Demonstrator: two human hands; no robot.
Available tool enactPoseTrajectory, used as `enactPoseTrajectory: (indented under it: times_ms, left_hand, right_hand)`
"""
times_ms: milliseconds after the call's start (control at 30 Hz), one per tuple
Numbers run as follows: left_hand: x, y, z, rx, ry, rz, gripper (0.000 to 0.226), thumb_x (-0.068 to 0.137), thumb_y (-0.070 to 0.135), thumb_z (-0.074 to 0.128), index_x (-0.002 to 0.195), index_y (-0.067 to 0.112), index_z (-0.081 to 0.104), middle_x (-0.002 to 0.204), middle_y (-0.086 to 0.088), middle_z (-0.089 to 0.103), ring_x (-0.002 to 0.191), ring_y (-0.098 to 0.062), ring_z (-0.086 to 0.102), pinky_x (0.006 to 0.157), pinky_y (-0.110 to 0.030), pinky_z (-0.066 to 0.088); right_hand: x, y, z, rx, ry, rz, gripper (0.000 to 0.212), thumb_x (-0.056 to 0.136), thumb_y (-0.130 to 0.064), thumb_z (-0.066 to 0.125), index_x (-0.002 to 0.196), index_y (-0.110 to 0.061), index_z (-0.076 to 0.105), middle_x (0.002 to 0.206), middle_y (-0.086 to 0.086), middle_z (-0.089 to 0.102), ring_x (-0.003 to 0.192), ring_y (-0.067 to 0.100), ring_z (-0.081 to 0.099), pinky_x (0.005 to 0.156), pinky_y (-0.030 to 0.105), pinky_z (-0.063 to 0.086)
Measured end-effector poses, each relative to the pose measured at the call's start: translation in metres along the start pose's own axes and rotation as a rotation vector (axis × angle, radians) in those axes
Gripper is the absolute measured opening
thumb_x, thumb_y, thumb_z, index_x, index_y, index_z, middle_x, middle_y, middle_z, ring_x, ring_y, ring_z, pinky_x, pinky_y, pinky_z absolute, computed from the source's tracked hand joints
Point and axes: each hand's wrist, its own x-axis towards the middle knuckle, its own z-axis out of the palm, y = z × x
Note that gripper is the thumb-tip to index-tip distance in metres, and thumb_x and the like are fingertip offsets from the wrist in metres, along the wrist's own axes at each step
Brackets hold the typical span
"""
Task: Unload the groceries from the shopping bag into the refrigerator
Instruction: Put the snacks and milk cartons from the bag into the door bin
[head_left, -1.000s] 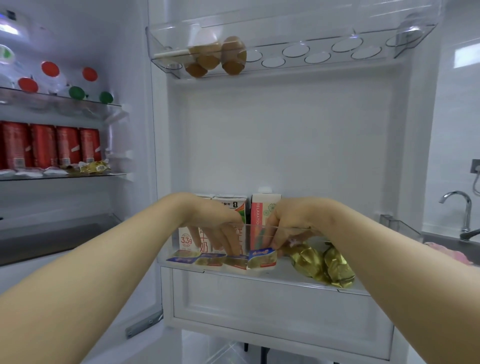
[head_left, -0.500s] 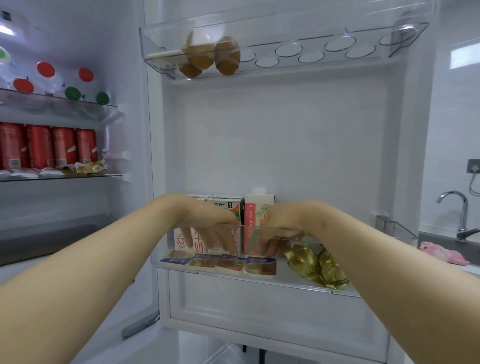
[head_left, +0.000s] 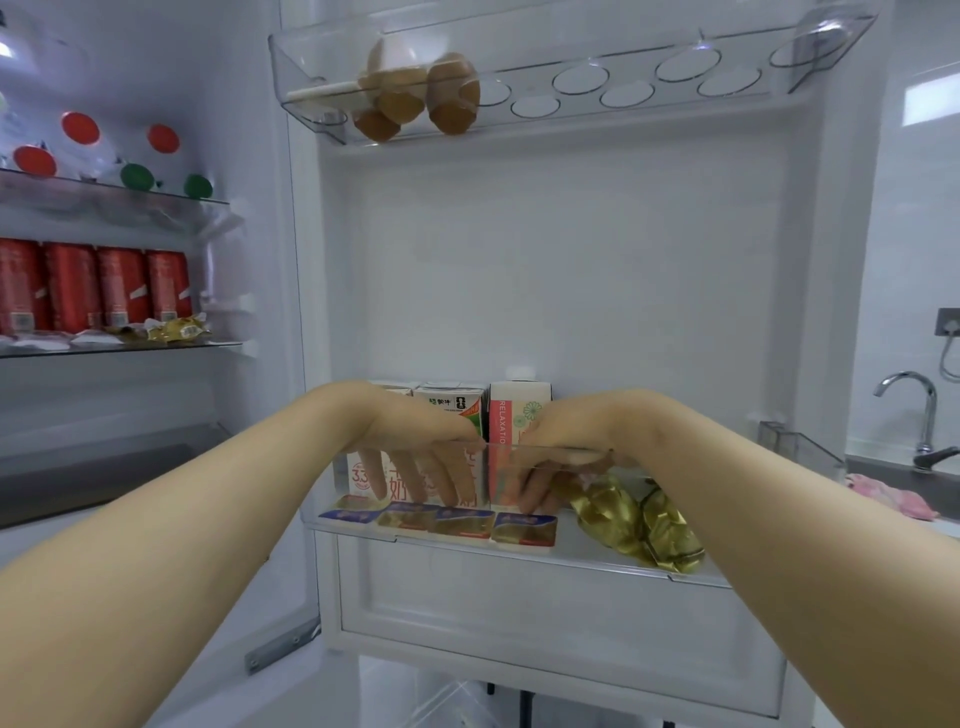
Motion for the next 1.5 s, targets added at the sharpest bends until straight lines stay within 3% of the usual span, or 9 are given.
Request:
enactPoseTrajectory:
  times_ms: [133, 267, 367, 467, 667, 967, 1067, 1300, 1500]
  left_hand:
    - [-0.004, 0.0, 0.002, 0.013, 0.026, 0.007, 0.049, 0.094, 0.046, 0.046, 0.125, 0.01, 0.058, 0.123, -0.01, 0.063, 0.112, -0.025, 0.061, 0.052, -0.016, 0.05]
    - [-0.017, 0.004, 0.005, 0.068, 0.063, 0.066, 0.04, 0.096, 0.045, 0.039, 0.109, 0.018, 0.065, 0.105, 0.001, 0.07, 0.101, -0.017, 0.065, 0.074, -0.025, 0.054]
    - [-0.027, 0.005, 0.011, 0.045, 0.235, 0.191, 0.027, 0.095, 0.036, 0.044, 0.096, 0.021, 0.066, 0.087, 0.007, 0.071, 0.083, -0.01, 0.069, 0.079, -0.03, 0.053]
    - [-0.036, 0.01, 0.018, 0.105, 0.415, 0.29, 0.022, 0.092, 0.031, 0.048, 0.089, 0.022, 0.068, 0.083, 0.007, 0.071, 0.075, -0.007, 0.068, 0.076, -0.031, 0.054]
    - [-0.054, 0.037, 0.047, 0.288, 0.69, 0.37, 0.018, 0.092, 0.033, 0.044, 0.084, 0.031, 0.061, 0.076, 0.013, 0.062, 0.074, -0.011, 0.057, 0.06, -0.027, 0.045]
    - [-0.047, 0.094, 0.118, 0.225, 0.838, 0.517, 0.019, 0.092, 0.034, 0.047, 0.099, 0.028, 0.062, 0.098, 0.011, 0.061, 0.095, -0.011, 0.053, 0.076, -0.03, 0.046]
    - [-0.044, 0.116, 0.139, 0.238, 0.91, 0.539, 0.02, 0.092, 0.034, 0.046, 0.102, 0.028, 0.062, 0.099, 0.009, 0.061, 0.096, -0.011, 0.052, 0.076, -0.027, 0.04]
    - [-0.028, 0.156, 0.19, 0.266, 1.142, 0.473, 0.045, 0.082, 0.045, 0.023, 0.088, 0.029, 0.065, 0.083, 0.009, 0.067, 0.085, -0.019, 0.06, 0.082, -0.033, 0.023]
    - [-0.029, 0.173, 0.218, 0.299, 1.312, 0.355, 0.032, 0.082, 0.046, 0.04, 0.076, 0.022, 0.06, 0.073, 0.005, 0.059, 0.074, -0.023, 0.059, 0.092, -0.055, 0.041]
  right_hand:
    - [-0.003, 0.0, 0.001, 0.039, -0.007, -0.032, 0.014, 0.088, -0.018, 0.058, 0.088, -0.012, 0.071, 0.085, 0.004, 0.071, 0.073, 0.017, 0.063, 0.048, 0.016, 0.044]
    - [-0.004, 0.001, 0.004, 0.132, 0.06, -0.108, 0.019, 0.085, -0.018, 0.06, 0.093, -0.006, 0.073, 0.09, 0.009, 0.074, 0.081, 0.022, 0.067, 0.085, 0.034, 0.053]
    - [-0.012, -0.001, 0.003, 0.188, 0.237, -0.242, 0.016, 0.09, -0.018, 0.057, 0.086, -0.011, 0.071, 0.09, 0.009, 0.074, 0.075, 0.018, 0.068, 0.075, 0.028, 0.053]
    - [-0.03, -0.001, 0.001, -0.016, 0.499, -0.339, 0.016, 0.091, -0.023, 0.056, 0.089, -0.017, 0.071, 0.086, -0.001, 0.072, 0.078, 0.013, 0.066, 0.074, 0.025, 0.054]
    - [-0.077, 0.025, 0.007, -0.251, 0.73, -0.309, 0.02, 0.093, -0.027, 0.05, 0.096, -0.02, 0.069, 0.089, -0.004, 0.069, 0.083, 0.014, 0.062, 0.078, 0.031, 0.051]
    - [-0.118, 0.099, 0.009, -0.364, 1.029, -0.329, 0.023, 0.092, -0.028, 0.051, 0.098, -0.019, 0.07, 0.08, -0.017, 0.062, 0.094, 0.016, 0.056, 0.077, 0.023, 0.038]
    - [-0.125, 0.124, 0.005, -0.355, 1.075, -0.383, 0.022, 0.092, -0.028, 0.053, 0.097, -0.016, 0.071, 0.072, -0.016, 0.056, 0.094, 0.019, 0.055, 0.076, 0.026, 0.036]
    - [-0.14, 0.18, -0.006, -0.269, 1.073, -0.507, 0.02, 0.089, -0.022, 0.06, 0.107, -0.018, 0.067, 0.108, -0.006, 0.067, 0.101, 0.017, 0.058, 0.083, 0.024, 0.041]
    - [-0.14, 0.208, -0.009, -0.214, 0.974, -0.562, 0.018, 0.089, -0.027, 0.058, 0.103, -0.02, 0.067, 0.101, -0.005, 0.063, 0.097, 0.013, 0.056, 0.079, 0.023, 0.042]
